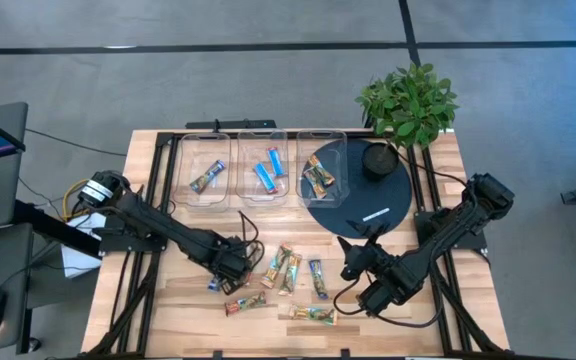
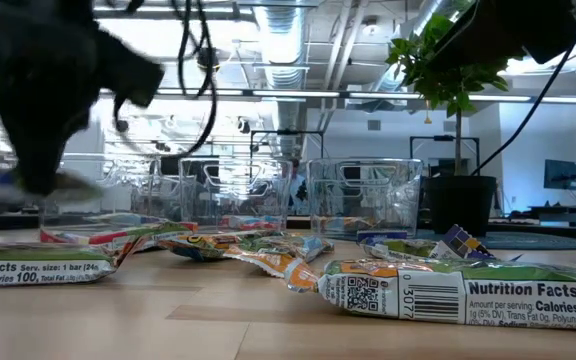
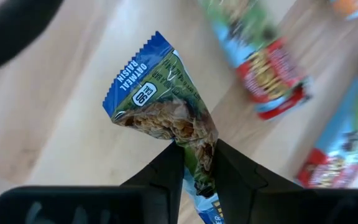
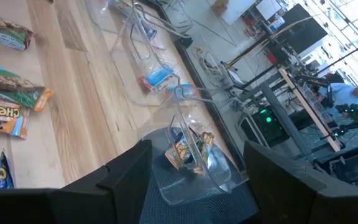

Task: Pick and place Granola Bars by type
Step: Put the left blue chocolate chip into the left transparent bin

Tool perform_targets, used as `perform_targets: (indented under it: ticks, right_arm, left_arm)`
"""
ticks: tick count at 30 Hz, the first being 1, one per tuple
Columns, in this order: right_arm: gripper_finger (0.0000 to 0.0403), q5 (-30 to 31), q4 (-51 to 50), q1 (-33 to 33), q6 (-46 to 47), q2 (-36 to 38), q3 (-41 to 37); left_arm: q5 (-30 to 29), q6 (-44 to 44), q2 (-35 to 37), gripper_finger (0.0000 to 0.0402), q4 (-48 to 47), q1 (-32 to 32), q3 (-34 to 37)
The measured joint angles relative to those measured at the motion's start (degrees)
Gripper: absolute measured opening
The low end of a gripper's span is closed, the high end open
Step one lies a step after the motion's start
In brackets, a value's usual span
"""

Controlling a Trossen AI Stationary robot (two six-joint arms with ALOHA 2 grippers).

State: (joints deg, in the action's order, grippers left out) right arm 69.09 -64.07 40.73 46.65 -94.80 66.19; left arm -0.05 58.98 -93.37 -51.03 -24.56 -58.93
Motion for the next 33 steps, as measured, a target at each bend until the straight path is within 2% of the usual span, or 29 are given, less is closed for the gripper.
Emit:
perform_targets:
  ticks: [7, 13, 16, 23, 33]
  right_arm:
    - [0.0249, 0.00, 0.02, 0.00, -0.02, 0.00, 0.01]
    - [0.0249, -0.01, 0.02, 0.00, -0.09, 0.00, 0.02]
    - [0.0249, 0.01, 0.02, 0.00, -0.09, 0.00, 0.00]
    - [0.0249, -0.01, -0.20, -0.39, -0.11, 0.00, 0.02]
    - [0.0249, -0.05, -1.16, -0.57, -0.13, -0.02, -2.10]
  left_arm:
    - [-10.44, -1.53, -0.02, 0.0073, -17.57, -0.20, -13.42]
    - [-26.50, -0.88, 0.00, 0.0073, -37.18, 1.16, -23.27]
    - [-33.70, -1.25, 0.65, 0.0073, -39.03, 4.04, -24.74]
    - [-36.29, -9.29, 1.91, 0.0073, -38.73, 16.54, -23.90]
    - [-34.68, -18.69, 1.91, 0.0073, -38.49, 35.30, -20.24]
